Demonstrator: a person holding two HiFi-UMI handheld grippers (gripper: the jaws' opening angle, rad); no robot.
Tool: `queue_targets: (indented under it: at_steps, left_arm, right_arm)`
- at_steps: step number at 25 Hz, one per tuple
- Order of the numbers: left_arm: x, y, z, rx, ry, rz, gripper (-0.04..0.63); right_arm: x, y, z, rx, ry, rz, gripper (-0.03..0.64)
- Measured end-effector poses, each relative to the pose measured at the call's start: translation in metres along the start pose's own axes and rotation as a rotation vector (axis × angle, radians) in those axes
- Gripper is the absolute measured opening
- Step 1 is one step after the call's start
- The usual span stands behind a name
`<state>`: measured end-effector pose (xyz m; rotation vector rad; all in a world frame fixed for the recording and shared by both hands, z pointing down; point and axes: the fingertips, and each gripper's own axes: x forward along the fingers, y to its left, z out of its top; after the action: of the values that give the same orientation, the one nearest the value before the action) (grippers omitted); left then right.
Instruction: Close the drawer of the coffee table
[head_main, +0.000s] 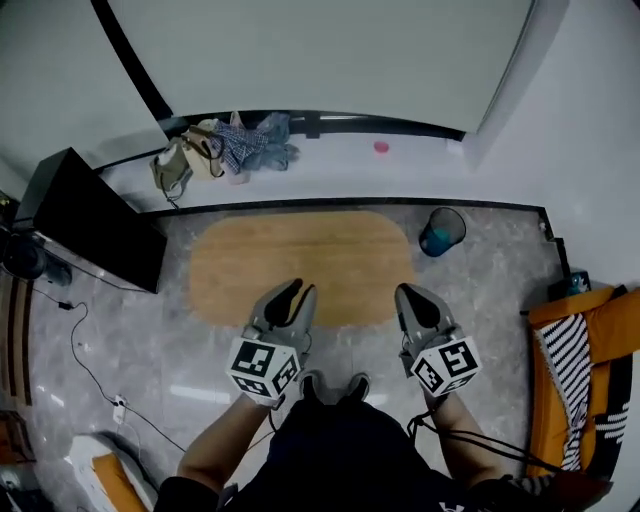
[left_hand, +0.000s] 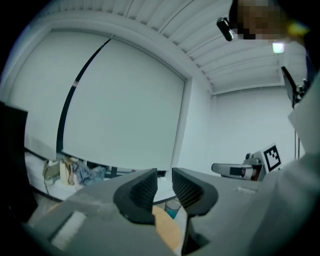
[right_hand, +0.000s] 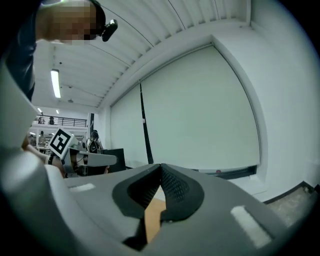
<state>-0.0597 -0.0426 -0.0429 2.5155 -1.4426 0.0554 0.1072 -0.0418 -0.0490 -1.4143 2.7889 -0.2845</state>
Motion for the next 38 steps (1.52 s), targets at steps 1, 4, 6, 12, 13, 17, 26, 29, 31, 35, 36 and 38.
queue_targets:
  at_steps: [1,4,6,12,13,17,26,29,31,35,36,38]
  left_arm:
    - [-0.005,-0.006,0.02,0.065,-0.045,0.009,0.098]
    - [-0.025,-0.024,0.071,0.214,-0.195,0.041,0.002]
    - [-0.035,-0.029,0.09,0.228,-0.251,0.037,0.002]
    - [-0.046,-0.015,0.098,0.212,-0.284,0.009,0.002]
    - [-0.046,-0.012,0.099,0.209,-0.284,0.004,0.002]
    - [-0.042,-0.005,0.1,0.215,-0.277,-0.028,0.002]
    - [-0.036,-0.011,0.092,0.197,-0.23,-0.081,0.002]
    - [-0.039,-0.008,0.086,0.193,-0.225,-0.093,0.002]
    - [-0.042,-0.004,0.084,0.195,-0.226,-0.098,0.002]
    - [-0.04,-0.007,0.088,0.195,-0.212,-0.101,0.002]
    - [-0.041,-0.007,0.088,0.194,-0.208,-0.101,0.002]
    - [-0.045,-0.004,0.084,0.185,-0.201,-0.098,0.002]
  right_arm:
    - [-0.003,0.004,0.017,-0.019,-0.036,0.002,0.002]
    - [-0.014,0.016,0.06,-0.068,-0.138,0.004,0.002]
    - [-0.017,0.022,0.078,-0.092,-0.177,-0.014,0.002]
    - [-0.01,0.035,0.089,-0.141,-0.154,-0.069,0.002]
    - [-0.008,0.037,0.089,-0.153,-0.145,-0.078,0.002]
    - [0.006,0.046,0.09,-0.188,-0.14,-0.117,0.002]
    - [0.011,0.08,0.087,-0.226,-0.116,-0.044,0.002]
    - [0.014,0.093,0.079,-0.245,-0.103,-0.018,0.002]
    - [0.014,0.095,0.075,-0.242,-0.102,-0.044,0.002]
    - [0.01,0.084,0.085,-0.228,-0.117,-0.09,0.002]
    - [0.009,0.084,0.086,-0.23,-0.121,-0.095,0.002]
    - [0.009,0.088,0.085,-0.231,-0.127,-0.096,0.002]
